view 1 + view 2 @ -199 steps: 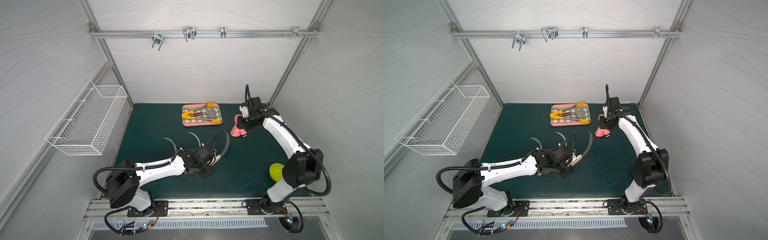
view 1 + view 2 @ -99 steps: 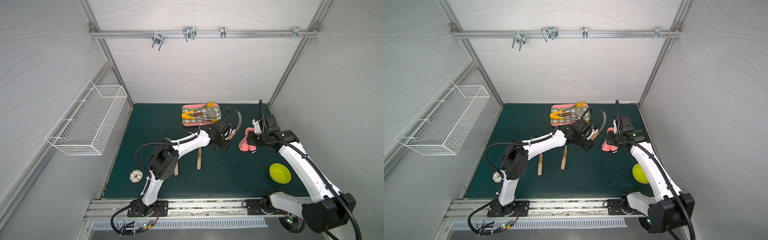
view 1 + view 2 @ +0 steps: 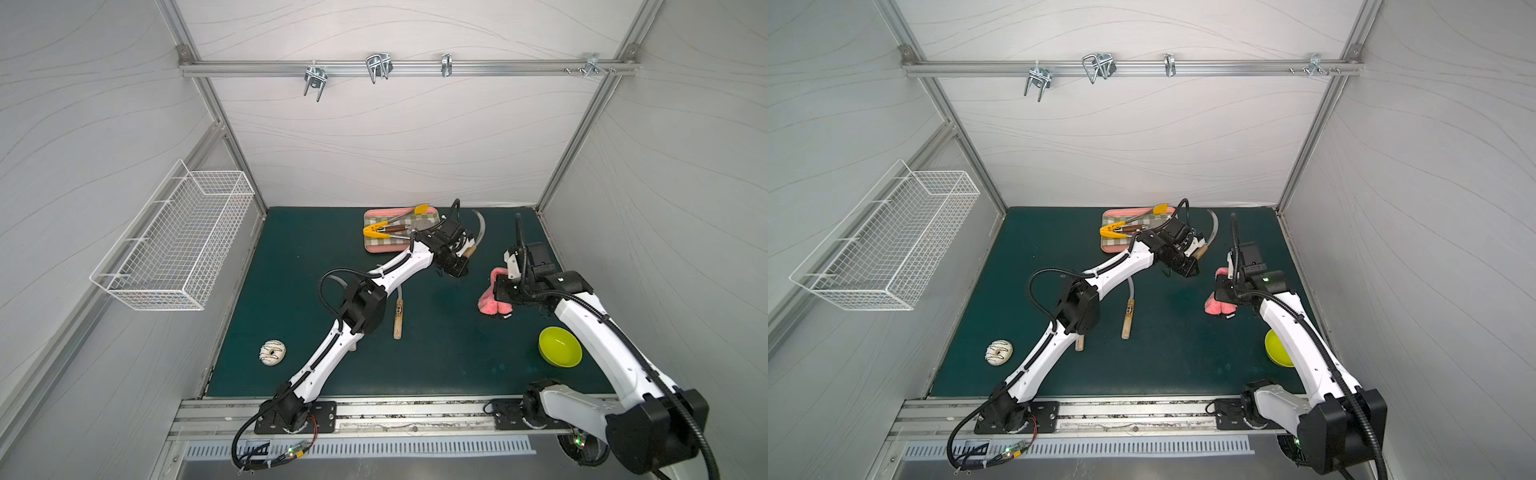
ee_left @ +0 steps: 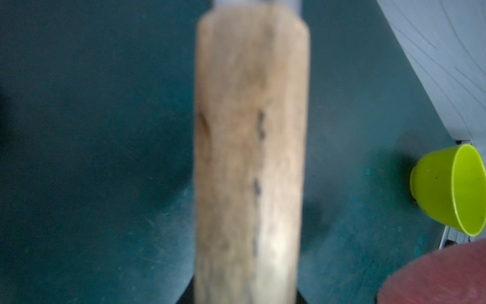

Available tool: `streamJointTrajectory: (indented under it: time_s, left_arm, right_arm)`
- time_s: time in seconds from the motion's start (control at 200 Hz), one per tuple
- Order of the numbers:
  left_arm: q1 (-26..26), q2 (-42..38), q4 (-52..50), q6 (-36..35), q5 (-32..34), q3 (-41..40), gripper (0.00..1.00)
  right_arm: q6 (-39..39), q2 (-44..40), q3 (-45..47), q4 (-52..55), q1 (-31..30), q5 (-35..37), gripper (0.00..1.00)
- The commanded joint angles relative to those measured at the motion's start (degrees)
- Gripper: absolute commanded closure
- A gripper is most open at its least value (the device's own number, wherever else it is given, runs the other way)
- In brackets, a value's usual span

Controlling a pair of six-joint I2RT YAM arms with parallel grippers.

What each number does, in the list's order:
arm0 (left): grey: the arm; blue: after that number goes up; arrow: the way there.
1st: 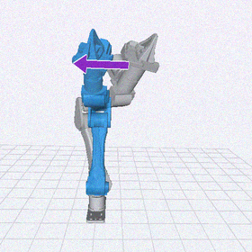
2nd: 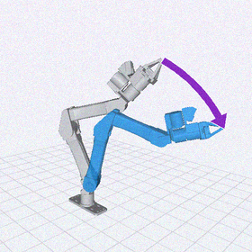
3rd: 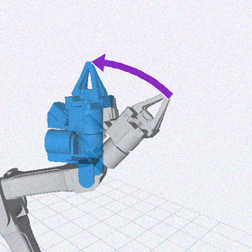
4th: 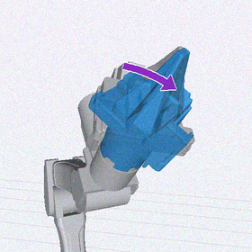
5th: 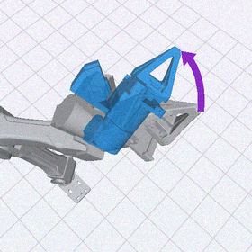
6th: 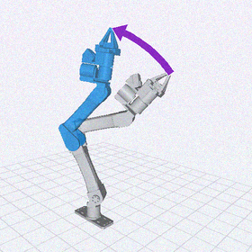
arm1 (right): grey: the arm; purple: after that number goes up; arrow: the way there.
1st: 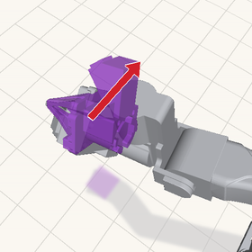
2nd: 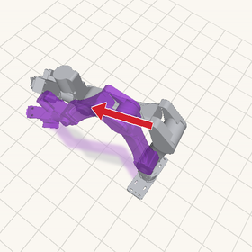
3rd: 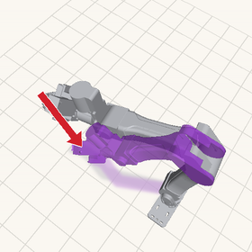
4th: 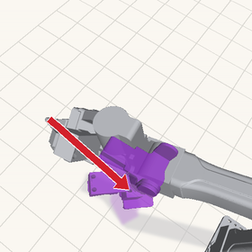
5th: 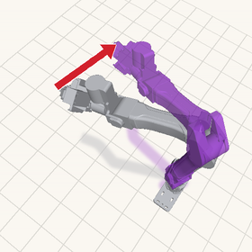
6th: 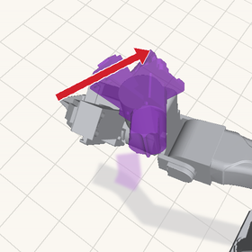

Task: Wipe small sickles with rags
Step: Place the small sickle at the center of the board.

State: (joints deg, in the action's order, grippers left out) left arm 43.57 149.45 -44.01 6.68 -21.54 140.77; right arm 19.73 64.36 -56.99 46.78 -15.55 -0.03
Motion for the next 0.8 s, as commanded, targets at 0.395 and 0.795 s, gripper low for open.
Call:
streamJointTrajectory:
  time_s: [0.395, 0.795]
  left_arm:
    - [-0.32, 2.87, 1.06, 1.67, -3.52, 3.39, 0.9]
    - [-0.29, 2.25, -0.52, 2.38, -2.5, -0.69, 0.81]
  right_arm:
    - [-0.31, 1.03, 1.36, -3.32, 1.15, -3.64, 0.93]
    - [-0.27, 1.72, 1.44, -4.16, 1.14, -4.79, 0.91]
